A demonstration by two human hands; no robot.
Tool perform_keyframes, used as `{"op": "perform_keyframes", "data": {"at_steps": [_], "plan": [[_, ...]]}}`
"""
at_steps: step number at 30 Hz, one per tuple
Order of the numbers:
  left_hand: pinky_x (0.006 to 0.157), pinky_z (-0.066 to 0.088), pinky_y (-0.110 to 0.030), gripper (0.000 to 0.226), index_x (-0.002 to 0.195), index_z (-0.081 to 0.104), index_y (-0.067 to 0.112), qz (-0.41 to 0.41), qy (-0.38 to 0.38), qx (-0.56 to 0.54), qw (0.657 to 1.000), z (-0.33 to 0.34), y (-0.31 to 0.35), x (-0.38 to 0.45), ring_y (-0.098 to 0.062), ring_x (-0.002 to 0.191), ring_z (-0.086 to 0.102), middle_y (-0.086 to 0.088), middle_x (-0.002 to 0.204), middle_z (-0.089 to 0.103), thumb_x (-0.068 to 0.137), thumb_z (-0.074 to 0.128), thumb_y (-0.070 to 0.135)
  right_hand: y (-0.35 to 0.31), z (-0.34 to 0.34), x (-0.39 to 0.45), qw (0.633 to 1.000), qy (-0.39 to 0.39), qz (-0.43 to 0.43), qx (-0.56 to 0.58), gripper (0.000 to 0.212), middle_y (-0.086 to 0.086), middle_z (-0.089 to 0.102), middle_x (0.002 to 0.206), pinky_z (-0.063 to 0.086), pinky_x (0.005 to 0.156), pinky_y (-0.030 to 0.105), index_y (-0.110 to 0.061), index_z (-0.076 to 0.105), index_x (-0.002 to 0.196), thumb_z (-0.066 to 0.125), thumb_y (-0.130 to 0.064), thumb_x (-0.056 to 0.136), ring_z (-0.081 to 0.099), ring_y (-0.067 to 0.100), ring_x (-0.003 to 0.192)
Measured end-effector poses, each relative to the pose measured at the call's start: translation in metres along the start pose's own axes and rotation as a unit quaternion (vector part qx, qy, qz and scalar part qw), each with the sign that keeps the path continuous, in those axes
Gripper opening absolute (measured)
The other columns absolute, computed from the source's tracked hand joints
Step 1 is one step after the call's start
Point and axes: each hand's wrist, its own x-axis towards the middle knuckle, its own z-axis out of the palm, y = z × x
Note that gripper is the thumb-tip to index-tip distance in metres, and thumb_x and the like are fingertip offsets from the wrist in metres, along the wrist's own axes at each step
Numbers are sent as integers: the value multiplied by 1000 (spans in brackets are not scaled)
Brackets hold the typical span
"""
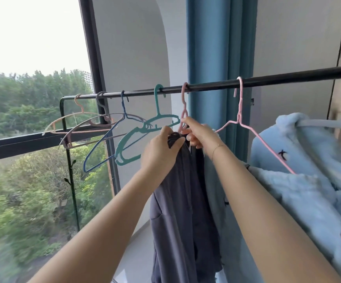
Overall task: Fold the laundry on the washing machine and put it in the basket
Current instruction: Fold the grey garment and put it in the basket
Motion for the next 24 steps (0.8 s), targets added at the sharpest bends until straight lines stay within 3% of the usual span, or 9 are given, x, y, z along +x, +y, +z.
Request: {"op": "perform_keyframes", "data": {"at_steps": [4, 9, 15, 20, 24], "plan": [[69, 43, -31, 26, 100, 55, 19, 27, 7, -10, 1000, -7, -1, -4, -19, 87, 56, 6, 94, 62, 90, 60, 42, 5, 17, 2, 998, -59, 17, 0, 35, -8, 41, 46, 27, 41, 19, -19, 56, 74, 60, -52, 85, 31, 9, 43], [63, 35, -30, 29, 84, 45, 19, 112, 29, 65, 991, -19, -7, -24, -19, 78, 52, 5, 85, 54, 88, 63, 42, 7, 33, 8, 997, -22, 24, 74, 29, -7, 36, 44, 25, 44, 22, -17, 46, 70, 55, -36, 90, 28, 9, 40], [64, 44, -34, 27, 85, 48, 15, 163, 55, 68, 983, -34, -43, -54, -25, 72, 54, 4, 83, 49, 88, 65, 37, 4, 50, 6, 984, -11, 48, 174, 26, -5, 31, 42, 24, 39, 20, -14, 40, 72, 49, -24, 94, 25, 8, 31], [62, 37, -25, 23, 83, 53, 14, 122, 131, 8, 984, -33, -66, -84, -14, 69, 48, 6, 82, 49, 85, 70, 29, 0, 65, 6, 971, 1, 55, 234, 26, -5, 30, 42, 22, 38, 19, -15, 38, 70, 47, -20, 94, 22, 7, 29], [62, 36, -15, 27, 75, 47, 16, 51, 142, -71, 986, -23, -85, -103, -9, 72, 47, 7, 77, 50, 84, 73, 22, -13, 72, 1, 934, -16, 74, 349, 22, -8, 26, 38, 20, 39, 18, -18, 42, 72, 49, -20, 93, 19, 5, 29]]}}
